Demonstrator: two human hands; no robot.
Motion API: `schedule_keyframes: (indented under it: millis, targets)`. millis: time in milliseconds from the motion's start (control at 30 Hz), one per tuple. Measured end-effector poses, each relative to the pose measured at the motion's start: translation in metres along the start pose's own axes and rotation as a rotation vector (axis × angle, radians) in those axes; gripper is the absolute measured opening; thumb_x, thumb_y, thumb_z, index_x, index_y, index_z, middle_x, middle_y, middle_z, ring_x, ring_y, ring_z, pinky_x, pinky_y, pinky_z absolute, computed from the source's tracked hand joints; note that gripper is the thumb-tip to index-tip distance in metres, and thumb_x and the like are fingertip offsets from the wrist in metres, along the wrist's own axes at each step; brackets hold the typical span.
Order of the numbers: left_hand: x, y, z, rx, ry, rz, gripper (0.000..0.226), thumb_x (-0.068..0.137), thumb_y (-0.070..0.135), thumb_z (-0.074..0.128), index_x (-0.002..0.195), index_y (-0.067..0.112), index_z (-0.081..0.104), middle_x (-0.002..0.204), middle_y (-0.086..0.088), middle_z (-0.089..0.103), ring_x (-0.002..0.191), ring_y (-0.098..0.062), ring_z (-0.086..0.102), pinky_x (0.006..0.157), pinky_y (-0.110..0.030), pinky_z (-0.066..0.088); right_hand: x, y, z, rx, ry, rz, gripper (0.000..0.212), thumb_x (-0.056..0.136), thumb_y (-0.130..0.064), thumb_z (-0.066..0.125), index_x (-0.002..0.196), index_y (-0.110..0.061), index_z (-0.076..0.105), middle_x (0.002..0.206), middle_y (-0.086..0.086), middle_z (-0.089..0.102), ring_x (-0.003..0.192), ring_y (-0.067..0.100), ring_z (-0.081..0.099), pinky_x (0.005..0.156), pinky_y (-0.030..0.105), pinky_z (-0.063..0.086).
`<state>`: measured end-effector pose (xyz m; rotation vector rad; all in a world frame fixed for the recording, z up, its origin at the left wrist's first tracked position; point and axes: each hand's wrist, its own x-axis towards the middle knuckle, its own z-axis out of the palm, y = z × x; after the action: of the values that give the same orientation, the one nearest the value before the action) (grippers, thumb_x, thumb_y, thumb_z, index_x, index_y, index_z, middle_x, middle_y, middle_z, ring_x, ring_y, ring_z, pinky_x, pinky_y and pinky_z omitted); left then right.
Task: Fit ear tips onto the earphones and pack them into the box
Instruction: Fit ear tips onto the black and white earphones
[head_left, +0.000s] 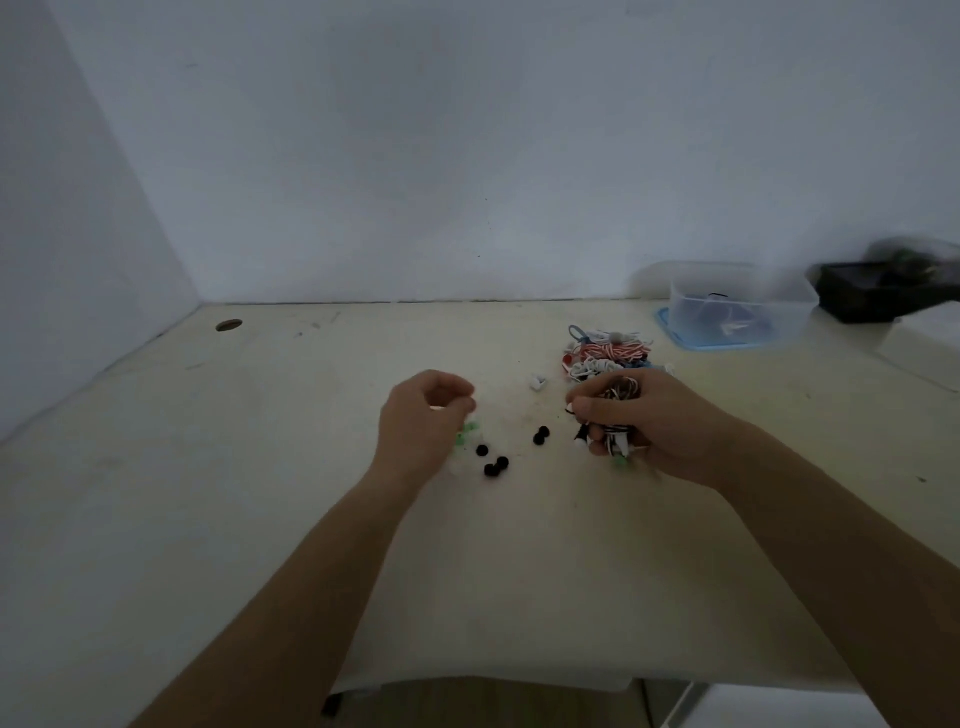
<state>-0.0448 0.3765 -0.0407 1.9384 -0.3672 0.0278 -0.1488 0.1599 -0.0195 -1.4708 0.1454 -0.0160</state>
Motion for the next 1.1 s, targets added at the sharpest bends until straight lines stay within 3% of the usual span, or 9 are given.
schedule_keyframes:
  millis: [133, 200, 300, 467, 667, 1100]
  targets:
    - [0.027, -0.018, -0.004, 0.185, -0.001, -0.051, 0.014, 0.090, 0.016, 0.064, 0.093, 0.027, 0.072, 0.094, 0.009, 0.071, 0.087, -0.005, 0.065, 0.069, -0.013, 0.041, 0.012, -0.010, 0.006, 0.040, -0.011, -0.004, 0.014, 0.084, -0.012, 0.068, 0.088, 0.001, 0.064, 0.073, 0.010, 0.065, 0.056, 0.016, 0.056, 0.055, 0.028, 0.052]
    - [0.038, -0.021, -0.002, 0.251, -0.038, -0.064, 0.013, 0.090, 0.020, 0.064, 0.096, 0.024, 0.074, 0.096, 0.009, 0.072, 0.089, -0.006, 0.064, 0.074, -0.018, 0.045, 0.020, -0.015, 0.009, 0.053, 0.004, -0.013, 0.010, 0.090, -0.009, 0.065, 0.088, 0.000, 0.064, 0.073, 0.011, 0.065, 0.055, 0.018, 0.057, 0.054, 0.029, 0.053]
    - [0.052, -0.019, 0.004, 0.368, -0.095, -0.083, 0.010, 0.089, 0.030, 0.066, 0.088, 0.025, 0.074, 0.091, 0.009, 0.073, 0.082, -0.004, 0.063, 0.071, -0.024, 0.046, 0.032, -0.017, 0.011, 0.042, 0.002, -0.036, 0.011, 0.096, -0.008, 0.059, 0.095, -0.001, 0.068, 0.072, 0.009, 0.063, 0.053, 0.018, 0.056, 0.052, 0.030, 0.053]
    - [0.067, -0.017, 0.009, 0.488, -0.174, -0.084, 0.029, 0.083, 0.053, 0.071, 0.079, 0.024, 0.073, 0.077, 0.010, 0.071, 0.075, -0.006, 0.065, 0.072, -0.028, 0.054, 0.046, -0.012, 0.015, 0.061, 0.045, -0.095, 0.017, 0.096, -0.012, 0.059, 0.100, 0.000, 0.070, 0.074, 0.008, 0.063, 0.057, 0.018, 0.055, 0.057, 0.031, 0.055]
    - [0.071, -0.022, 0.011, 0.537, -0.202, -0.053, 0.019, 0.075, 0.046, 0.080, 0.076, 0.030, 0.071, 0.080, 0.013, 0.069, 0.077, -0.005, 0.065, 0.075, -0.032, 0.059, 0.059, -0.003, 0.014, 0.143, 0.020, -0.042, 0.017, 0.095, -0.004, 0.059, 0.106, 0.005, 0.069, 0.081, 0.016, 0.068, 0.061, 0.020, 0.058, 0.056, 0.030, 0.054]
    - [0.063, -0.022, 0.008, 0.440, -0.234, 0.016, 0.004, 0.080, 0.030, 0.076, 0.077, 0.029, 0.073, 0.078, 0.015, 0.070, 0.076, 0.002, 0.064, 0.068, -0.021, 0.054, 0.062, 0.009, 0.001, 0.199, 0.143, -0.039, 0.012, 0.096, -0.003, 0.056, 0.097, 0.004, 0.066, 0.072, 0.016, 0.066, 0.049, 0.018, 0.054, 0.047, 0.028, 0.051]
